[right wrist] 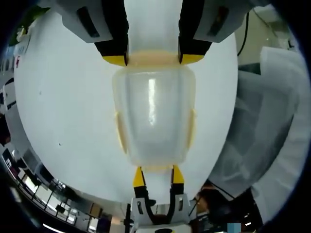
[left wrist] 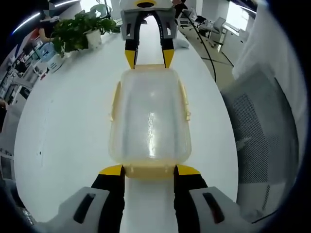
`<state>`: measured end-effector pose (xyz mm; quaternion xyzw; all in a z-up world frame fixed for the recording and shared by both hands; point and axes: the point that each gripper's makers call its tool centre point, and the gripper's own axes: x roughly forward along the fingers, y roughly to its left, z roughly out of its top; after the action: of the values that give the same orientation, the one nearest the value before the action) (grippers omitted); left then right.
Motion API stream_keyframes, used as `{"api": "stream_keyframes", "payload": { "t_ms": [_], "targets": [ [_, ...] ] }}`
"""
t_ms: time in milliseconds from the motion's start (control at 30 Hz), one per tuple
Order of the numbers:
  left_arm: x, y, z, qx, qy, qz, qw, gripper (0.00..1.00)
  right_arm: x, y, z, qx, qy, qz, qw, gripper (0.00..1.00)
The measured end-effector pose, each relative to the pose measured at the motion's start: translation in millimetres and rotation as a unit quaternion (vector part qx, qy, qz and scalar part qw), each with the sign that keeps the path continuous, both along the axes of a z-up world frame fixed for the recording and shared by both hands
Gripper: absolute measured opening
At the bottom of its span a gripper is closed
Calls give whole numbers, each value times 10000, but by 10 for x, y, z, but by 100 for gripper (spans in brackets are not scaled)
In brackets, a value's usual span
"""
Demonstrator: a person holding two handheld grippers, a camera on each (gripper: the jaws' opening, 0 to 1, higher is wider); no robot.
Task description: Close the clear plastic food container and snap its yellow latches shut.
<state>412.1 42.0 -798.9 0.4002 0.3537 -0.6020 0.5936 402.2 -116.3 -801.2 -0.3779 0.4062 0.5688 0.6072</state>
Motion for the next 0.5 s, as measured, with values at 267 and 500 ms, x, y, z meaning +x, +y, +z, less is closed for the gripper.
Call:
{"api": "stream_keyframes", "payload": {
  "t_ms": [267, 500],
  "targets": [
    [10, -12, -15, -71, 22, 31, 10000, 39, 17, -15, -15, -7, -5, -4, 10000, 39],
    [-5, -49, -14, -139, 17, 40, 9999, 39, 19, -50, -21, 6, 0, 20, 10000, 39]
  ]
}}
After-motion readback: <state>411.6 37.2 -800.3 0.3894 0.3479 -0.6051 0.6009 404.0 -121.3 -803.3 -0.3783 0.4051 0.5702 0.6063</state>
